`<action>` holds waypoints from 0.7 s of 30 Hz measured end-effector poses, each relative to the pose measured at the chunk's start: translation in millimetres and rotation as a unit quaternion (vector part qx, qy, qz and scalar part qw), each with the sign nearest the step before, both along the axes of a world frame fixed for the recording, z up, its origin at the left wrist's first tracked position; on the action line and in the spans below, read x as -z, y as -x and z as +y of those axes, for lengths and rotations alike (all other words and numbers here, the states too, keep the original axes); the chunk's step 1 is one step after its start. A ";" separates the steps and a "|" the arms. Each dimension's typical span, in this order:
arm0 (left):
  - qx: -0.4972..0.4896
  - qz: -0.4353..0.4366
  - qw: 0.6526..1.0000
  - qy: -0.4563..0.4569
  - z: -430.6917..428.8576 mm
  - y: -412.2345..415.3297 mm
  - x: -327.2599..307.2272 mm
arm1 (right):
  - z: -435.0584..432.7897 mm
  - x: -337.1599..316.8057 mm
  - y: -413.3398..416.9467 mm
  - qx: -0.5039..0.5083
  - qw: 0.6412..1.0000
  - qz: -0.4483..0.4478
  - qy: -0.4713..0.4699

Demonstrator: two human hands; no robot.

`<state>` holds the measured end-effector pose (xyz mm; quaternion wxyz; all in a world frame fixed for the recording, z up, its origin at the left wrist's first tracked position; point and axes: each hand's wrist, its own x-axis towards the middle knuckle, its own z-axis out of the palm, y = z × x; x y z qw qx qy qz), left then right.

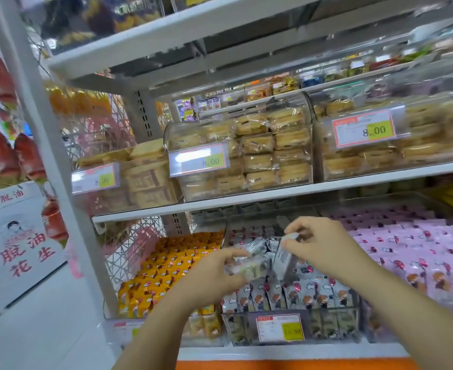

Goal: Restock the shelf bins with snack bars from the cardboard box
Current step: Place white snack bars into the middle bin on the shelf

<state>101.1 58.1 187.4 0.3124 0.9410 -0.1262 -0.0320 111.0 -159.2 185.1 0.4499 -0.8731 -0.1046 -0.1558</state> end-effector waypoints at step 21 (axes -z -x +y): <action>0.009 -0.114 0.992 -0.051 -28.9 -23.3 7.2 | 5.1 7.9 -13.1 0.005 0.977 -0.027 0.209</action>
